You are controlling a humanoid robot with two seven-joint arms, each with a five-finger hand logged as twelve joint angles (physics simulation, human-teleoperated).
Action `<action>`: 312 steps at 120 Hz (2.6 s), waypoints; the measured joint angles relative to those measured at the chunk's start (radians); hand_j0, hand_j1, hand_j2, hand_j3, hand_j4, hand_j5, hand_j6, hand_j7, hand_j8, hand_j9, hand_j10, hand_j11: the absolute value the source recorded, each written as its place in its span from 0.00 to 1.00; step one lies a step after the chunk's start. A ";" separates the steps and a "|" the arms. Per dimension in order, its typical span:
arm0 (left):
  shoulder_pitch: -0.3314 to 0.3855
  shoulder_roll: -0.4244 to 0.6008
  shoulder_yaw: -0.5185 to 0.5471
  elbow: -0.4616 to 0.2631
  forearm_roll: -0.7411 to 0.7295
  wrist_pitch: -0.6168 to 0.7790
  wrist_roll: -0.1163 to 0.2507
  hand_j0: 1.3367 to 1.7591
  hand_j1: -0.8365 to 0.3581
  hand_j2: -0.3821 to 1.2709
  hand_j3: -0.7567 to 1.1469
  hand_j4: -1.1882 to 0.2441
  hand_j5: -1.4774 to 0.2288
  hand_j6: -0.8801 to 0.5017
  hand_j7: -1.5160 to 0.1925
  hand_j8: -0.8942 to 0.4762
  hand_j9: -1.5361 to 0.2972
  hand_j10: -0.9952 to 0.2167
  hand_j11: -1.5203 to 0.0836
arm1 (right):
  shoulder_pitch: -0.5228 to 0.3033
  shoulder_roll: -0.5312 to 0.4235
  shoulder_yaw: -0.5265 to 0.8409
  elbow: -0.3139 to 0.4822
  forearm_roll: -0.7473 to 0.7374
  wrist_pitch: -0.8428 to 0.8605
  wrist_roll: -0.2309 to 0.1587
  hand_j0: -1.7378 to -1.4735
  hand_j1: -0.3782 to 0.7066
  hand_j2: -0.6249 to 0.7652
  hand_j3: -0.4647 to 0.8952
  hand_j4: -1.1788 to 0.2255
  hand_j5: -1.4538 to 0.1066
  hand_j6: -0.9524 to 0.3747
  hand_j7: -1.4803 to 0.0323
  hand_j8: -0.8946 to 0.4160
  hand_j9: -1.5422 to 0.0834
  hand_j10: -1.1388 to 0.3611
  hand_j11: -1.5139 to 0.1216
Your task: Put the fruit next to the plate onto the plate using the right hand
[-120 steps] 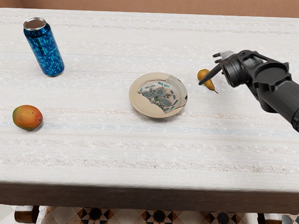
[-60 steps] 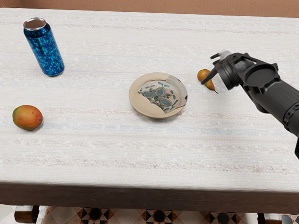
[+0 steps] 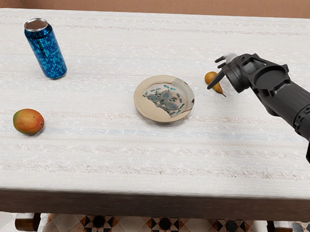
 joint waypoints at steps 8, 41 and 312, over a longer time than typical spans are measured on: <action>0.000 0.000 0.000 0.000 0.000 0.000 0.000 0.76 0.97 0.23 0.40 0.82 0.85 0.62 0.87 0.64 0.82 0.80 0.93 | 0.000 0.000 -0.001 0.000 0.000 -0.001 0.000 0.30 0.31 0.41 0.34 0.66 0.72 0.52 0.76 0.49 0.74 0.59 0.72; 0.000 0.000 0.000 0.000 0.000 0.000 0.000 0.76 0.97 0.23 0.40 0.82 0.85 0.62 0.87 0.64 0.82 0.80 0.93 | -0.001 0.000 -0.002 -0.001 0.001 -0.001 0.002 0.30 0.15 0.43 0.34 0.76 0.84 0.63 0.88 0.60 0.86 0.69 0.84; 0.000 0.000 0.000 0.000 0.000 0.000 0.000 0.76 0.97 0.23 0.40 0.82 0.85 0.62 0.87 0.64 0.82 0.80 0.93 | -0.026 0.000 -0.192 0.035 -0.043 0.064 0.089 0.31 0.57 0.38 0.34 0.48 0.52 0.33 0.55 0.30 0.56 0.42 0.54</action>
